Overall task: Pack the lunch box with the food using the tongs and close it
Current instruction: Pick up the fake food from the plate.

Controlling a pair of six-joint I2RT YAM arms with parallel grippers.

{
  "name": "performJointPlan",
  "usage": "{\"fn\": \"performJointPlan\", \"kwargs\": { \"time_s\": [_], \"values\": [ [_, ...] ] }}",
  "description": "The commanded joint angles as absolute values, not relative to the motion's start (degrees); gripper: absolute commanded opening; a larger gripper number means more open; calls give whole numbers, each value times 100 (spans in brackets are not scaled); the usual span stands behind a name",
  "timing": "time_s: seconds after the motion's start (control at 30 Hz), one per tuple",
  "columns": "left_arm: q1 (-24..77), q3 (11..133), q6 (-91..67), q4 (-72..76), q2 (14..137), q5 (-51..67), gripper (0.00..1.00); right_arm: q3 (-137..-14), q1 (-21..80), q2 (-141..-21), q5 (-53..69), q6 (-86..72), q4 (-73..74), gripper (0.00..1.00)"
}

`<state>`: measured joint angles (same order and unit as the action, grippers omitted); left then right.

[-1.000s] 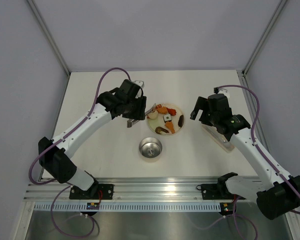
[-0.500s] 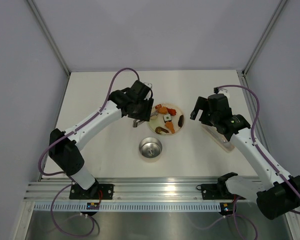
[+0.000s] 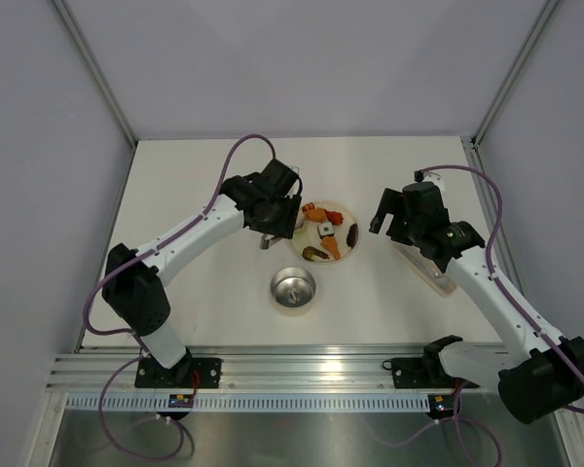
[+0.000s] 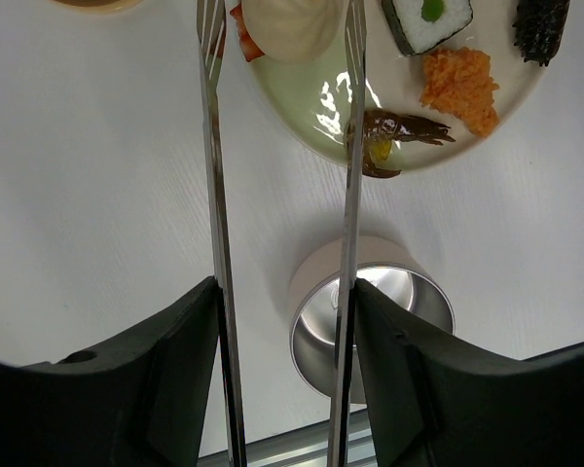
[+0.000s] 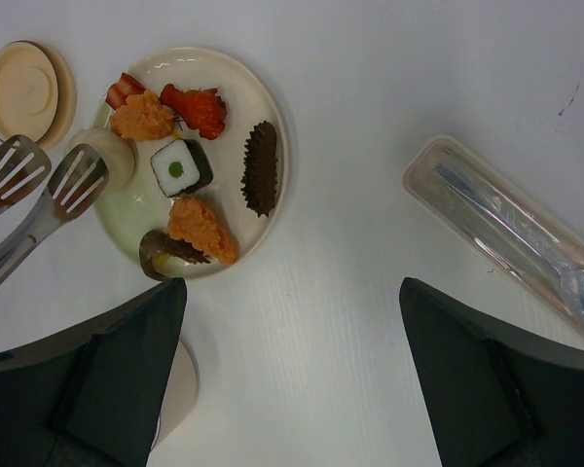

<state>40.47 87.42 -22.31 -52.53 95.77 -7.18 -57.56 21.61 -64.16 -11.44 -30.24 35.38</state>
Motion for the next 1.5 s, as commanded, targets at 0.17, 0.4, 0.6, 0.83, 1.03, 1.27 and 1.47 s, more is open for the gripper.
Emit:
{"fn": "performJointPlan", "kwargs": {
  "time_s": [0.17, 0.4, 0.6, 0.83, 1.03, 1.27, 1.47],
  "values": [
    [4078, 9070, -2118, -5027, 9756, -695, 59, -5933, 2171, -6425, -1222, -2997, 3489, 100],
    [4069, 9018, -2162, -4975, 9826, -615, 59, -5933, 2180, -6407, -1222, -2988, 3507, 99],
    [4069, 9009, -2180, -4966, 9844, -589, 54, -5924, 2171, -6398, -1222, -2997, 3507, 100],
    [4078, 9000, -2206, -5001, 9765, -545, 40, -5915, 2171, -6390, -1204, -3015, 3533, 99],
    [4069, 8974, -2267, -5054, 9536, -361, 25, -5906, 2171, -6363, -1195, -3041, 3533, 99],
    [4078, 8860, -2391, -5115, 9045, -35, 12, -5897, 2171, -6372, -1134, -3067, 3516, 99],
    [4078, 8606, -2399, -5449, 8395, 122, 11, -5845, 2171, -6302, -1142, -3094, 3498, 99]
  ]
}}
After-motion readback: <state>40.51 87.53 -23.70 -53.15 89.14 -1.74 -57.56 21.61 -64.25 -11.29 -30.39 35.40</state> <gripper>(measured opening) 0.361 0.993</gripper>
